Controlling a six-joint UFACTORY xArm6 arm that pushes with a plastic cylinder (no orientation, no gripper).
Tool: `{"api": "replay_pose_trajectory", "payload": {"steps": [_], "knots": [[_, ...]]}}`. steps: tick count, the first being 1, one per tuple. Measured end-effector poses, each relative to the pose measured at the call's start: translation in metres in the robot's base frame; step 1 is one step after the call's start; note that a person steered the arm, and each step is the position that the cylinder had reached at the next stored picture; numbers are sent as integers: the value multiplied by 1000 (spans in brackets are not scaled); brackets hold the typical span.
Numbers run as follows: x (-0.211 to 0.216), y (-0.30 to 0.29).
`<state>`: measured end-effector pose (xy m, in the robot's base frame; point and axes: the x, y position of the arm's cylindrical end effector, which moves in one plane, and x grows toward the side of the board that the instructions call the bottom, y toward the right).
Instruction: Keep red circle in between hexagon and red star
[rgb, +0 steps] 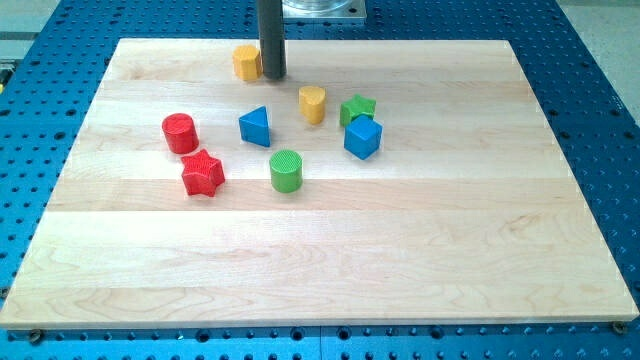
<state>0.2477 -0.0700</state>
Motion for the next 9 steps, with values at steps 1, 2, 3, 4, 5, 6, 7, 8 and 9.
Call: {"api": "replay_pose_trajectory", "payload": {"steps": [1,2,3,4,5,6,7,8,9], "knots": [[-9,-55],[-9,-81],[-7,-85],[-13,-130],[-4,-94],[35,-23],[88,-2],[130,-28],[173,-57]]}}
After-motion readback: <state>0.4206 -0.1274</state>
